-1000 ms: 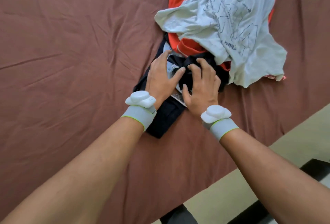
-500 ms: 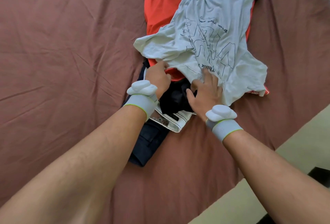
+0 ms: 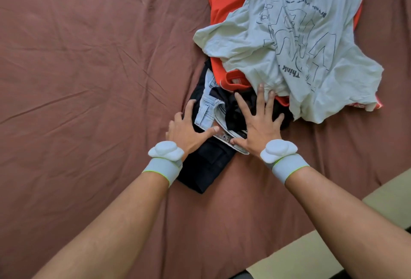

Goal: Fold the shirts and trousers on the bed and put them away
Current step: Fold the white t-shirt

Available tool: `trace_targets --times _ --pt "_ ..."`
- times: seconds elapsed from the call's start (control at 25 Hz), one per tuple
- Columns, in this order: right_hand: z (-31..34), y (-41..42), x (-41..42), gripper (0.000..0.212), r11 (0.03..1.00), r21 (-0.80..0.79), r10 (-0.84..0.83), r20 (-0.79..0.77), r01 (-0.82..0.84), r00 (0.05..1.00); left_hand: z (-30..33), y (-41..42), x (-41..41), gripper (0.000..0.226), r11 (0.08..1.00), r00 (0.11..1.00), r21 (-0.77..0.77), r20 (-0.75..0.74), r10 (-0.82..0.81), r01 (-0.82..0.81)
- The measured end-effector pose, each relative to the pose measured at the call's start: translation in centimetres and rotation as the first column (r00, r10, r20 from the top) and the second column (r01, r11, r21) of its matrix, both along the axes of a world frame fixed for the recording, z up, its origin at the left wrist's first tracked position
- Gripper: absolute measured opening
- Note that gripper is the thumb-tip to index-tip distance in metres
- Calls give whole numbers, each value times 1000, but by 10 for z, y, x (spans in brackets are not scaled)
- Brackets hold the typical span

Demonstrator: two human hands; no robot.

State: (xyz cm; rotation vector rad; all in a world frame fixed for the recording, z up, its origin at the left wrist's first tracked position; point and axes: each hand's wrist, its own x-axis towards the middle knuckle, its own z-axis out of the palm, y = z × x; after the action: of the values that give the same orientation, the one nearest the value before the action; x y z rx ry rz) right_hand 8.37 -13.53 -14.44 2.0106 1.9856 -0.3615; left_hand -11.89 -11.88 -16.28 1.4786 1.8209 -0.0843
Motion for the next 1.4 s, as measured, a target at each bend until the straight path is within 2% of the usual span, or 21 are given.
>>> trace_targets --times 0.12,0.2,0.28,0.4,0.44,0.56,0.68,0.76,0.8,0.92,1.04,1.12,1.16,1.2,1.32,1.36,1.4 --pt "-11 6 6 99 999 48 -12 16 11 1000 -6 17 14 83 1000 985 -13 173 15 -13" --pt "-13 12 18 87 999 53 -6 20 5 1000 -2 13 32 72 994 939 -41 327 107 -99" --pt "-9 23 40 78 1000 31 3 9 -4 1000 8 6 63 67 969 858 -116 450 248 -220" --pt "5 54 96 64 996 64 -57 -19 58 998 25 8 137 68 930 717 -222 592 368 -294" --pt "11 64 119 64 996 56 -65 -18 66 998 31 8 165 70 924 695 -253 609 383 -287" --pt "21 69 149 80 998 -23 -63 -23 62 998 28 0 202 76 927 709 -280 600 372 -250" --pt "9 46 111 89 994 -71 -82 -9 81 997 13 -18 159 82 961 827 -142 489 276 -236" --pt "-2 36 84 90 988 -111 -111 -30 107 993 7 -21 128 84 970 859 -5 463 218 -244" --pt "-6 33 79 93 984 -133 -125 -35 119 992 6 -16 122 85 968 852 14 477 214 -251" --pt "-12 38 87 97 977 -181 -133 -89 115 987 6 13 123 103 949 754 -125 581 306 -289" --pt "-15 39 91 96 978 -181 -124 -102 105 987 -2 32 126 121 935 782 -245 516 349 -255" --pt "-18 34 91 95 991 -106 -95 -109 84 989 -7 40 130 123 896 769 -327 472 431 -301" --pt "-21 36 100 93 998 -24 -61 -124 59 990 -10 48 145 119 865 720 -352 486 496 -358" --pt "-20 36 106 88 998 58 -31 -133 39 991 -14 53 156 104 825 638 -376 523 565 -423" --pt "-14 53 151 67 958 268 -20 -301 105 953 9 62 223 26 667 261 -554 638 724 -498" --pt "-4 71 173 58 933 346 29 -355 102 935 23 71 248 14 640 153 -602 660 735 -477" --pt "15 100 201 47 890 447 99 -389 94 916 42 89 279 13 633 49 -629 691 722 -452"
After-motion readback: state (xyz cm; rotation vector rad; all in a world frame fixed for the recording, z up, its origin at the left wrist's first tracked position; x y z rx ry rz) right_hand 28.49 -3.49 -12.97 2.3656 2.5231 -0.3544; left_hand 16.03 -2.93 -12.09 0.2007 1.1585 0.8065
